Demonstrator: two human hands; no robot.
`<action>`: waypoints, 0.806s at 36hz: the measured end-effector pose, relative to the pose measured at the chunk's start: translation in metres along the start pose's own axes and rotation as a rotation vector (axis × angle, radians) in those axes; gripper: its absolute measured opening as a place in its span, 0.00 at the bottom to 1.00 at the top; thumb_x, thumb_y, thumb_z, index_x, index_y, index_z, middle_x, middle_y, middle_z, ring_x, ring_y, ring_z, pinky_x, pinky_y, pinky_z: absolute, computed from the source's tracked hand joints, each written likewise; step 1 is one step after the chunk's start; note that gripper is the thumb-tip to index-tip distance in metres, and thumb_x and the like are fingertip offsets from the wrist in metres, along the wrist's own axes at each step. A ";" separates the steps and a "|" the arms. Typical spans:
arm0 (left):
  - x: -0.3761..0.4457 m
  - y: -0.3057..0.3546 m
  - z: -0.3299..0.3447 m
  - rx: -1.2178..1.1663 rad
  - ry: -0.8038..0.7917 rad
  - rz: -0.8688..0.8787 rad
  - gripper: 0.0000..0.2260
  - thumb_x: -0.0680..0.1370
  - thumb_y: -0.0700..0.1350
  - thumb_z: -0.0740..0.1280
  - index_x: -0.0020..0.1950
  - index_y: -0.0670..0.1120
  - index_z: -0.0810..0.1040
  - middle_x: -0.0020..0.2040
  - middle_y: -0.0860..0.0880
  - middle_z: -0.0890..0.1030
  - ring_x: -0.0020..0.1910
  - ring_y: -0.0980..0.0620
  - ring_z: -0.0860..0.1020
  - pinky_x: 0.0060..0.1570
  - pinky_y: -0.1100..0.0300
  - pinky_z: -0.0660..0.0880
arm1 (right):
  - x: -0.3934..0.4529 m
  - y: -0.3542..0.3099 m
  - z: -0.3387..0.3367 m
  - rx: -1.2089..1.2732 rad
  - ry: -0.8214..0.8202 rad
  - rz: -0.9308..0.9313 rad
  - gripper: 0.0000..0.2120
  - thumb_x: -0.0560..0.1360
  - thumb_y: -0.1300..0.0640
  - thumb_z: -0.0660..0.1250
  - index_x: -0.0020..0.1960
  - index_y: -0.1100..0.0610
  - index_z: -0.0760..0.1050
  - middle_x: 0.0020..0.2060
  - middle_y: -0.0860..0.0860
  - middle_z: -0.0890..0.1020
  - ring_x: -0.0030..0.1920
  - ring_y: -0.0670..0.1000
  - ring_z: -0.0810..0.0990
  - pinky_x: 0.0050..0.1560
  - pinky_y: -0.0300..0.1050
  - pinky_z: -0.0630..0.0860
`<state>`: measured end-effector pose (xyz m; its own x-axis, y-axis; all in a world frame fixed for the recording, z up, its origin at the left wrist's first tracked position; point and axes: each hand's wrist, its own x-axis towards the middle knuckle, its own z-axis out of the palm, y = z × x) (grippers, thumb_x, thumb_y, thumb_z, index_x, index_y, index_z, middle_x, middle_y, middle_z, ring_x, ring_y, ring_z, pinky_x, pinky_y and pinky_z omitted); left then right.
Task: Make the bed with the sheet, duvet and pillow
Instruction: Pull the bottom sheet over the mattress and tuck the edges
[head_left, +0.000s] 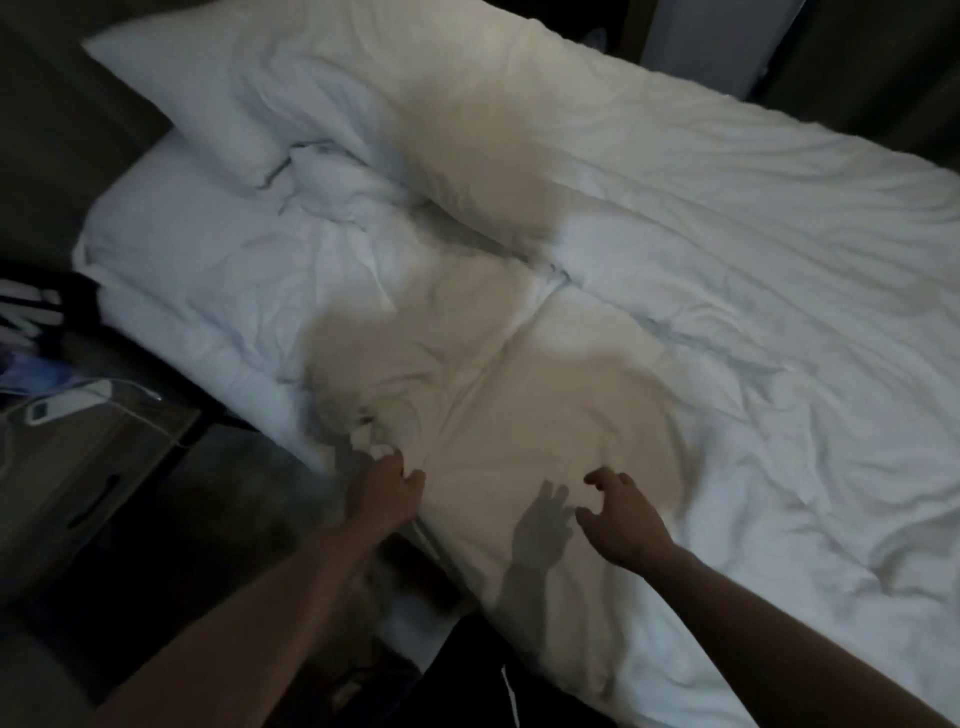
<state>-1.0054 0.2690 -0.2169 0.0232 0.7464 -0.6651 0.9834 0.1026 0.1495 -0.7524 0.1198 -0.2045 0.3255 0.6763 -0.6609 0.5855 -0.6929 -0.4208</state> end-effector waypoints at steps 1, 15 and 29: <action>-0.015 -0.011 0.003 0.039 -0.023 0.019 0.21 0.80 0.55 0.60 0.63 0.39 0.74 0.68 0.37 0.72 0.67 0.40 0.71 0.64 0.53 0.68 | -0.004 0.000 0.001 -0.001 -0.011 -0.005 0.22 0.77 0.51 0.66 0.69 0.54 0.68 0.66 0.54 0.71 0.50 0.54 0.79 0.55 0.47 0.73; -0.023 -0.022 -0.050 0.326 -0.249 0.050 0.29 0.80 0.61 0.62 0.69 0.38 0.73 0.70 0.40 0.72 0.68 0.43 0.72 0.64 0.58 0.68 | -0.016 -0.017 -0.020 -0.004 -0.091 -0.080 0.24 0.75 0.51 0.67 0.68 0.55 0.68 0.65 0.56 0.72 0.59 0.57 0.77 0.59 0.49 0.74; 0.104 -0.022 -0.211 0.085 0.043 -0.098 0.24 0.77 0.57 0.66 0.63 0.38 0.76 0.59 0.40 0.79 0.50 0.42 0.79 0.43 0.57 0.77 | 0.058 -0.130 -0.053 0.041 0.012 -0.157 0.24 0.76 0.51 0.66 0.70 0.55 0.66 0.66 0.56 0.71 0.61 0.57 0.76 0.60 0.49 0.73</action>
<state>-1.0626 0.4833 -0.1354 -0.0793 0.7636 -0.6408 0.9923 0.1216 0.0221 -0.7709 0.2621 -0.1550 0.2408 0.7799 -0.5777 0.5989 -0.5878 -0.5439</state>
